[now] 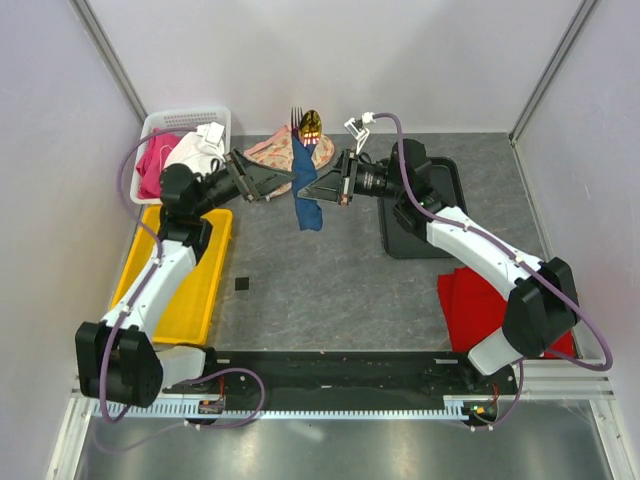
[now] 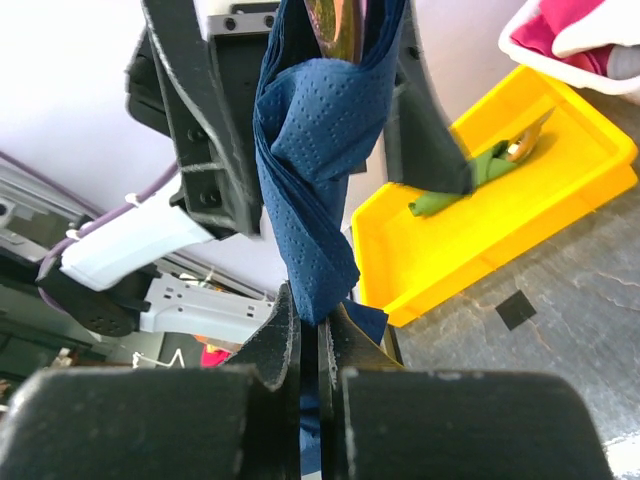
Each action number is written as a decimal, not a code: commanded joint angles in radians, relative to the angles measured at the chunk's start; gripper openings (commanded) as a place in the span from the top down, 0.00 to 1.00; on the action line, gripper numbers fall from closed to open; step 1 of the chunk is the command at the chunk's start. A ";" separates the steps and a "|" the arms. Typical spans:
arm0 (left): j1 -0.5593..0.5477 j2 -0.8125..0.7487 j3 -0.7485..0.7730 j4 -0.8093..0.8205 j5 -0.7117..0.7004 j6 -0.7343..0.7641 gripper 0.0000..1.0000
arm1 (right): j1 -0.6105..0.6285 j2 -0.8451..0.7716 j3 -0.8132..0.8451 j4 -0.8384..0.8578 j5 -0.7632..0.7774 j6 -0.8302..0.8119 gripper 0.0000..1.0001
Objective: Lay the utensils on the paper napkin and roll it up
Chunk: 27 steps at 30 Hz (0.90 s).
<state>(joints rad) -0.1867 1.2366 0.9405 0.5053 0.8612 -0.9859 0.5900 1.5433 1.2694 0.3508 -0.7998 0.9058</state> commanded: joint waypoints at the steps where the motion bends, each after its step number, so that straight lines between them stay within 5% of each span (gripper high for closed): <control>1: 0.075 -0.080 -0.054 0.039 0.005 -0.048 0.00 | -0.010 -0.048 -0.013 0.166 -0.052 0.065 1.00; 10: 0.070 -0.120 -0.187 0.131 0.075 -0.158 0.00 | -0.009 -0.049 -0.027 0.277 -0.062 0.160 1.00; 27: -0.036 -0.138 -0.186 0.338 0.064 -0.275 0.06 | 0.013 -0.037 -0.036 0.278 -0.065 0.160 1.00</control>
<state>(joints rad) -0.2184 1.1229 0.7437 0.7773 0.9184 -1.2110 0.5972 1.5368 1.2327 0.5755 -0.8593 1.0855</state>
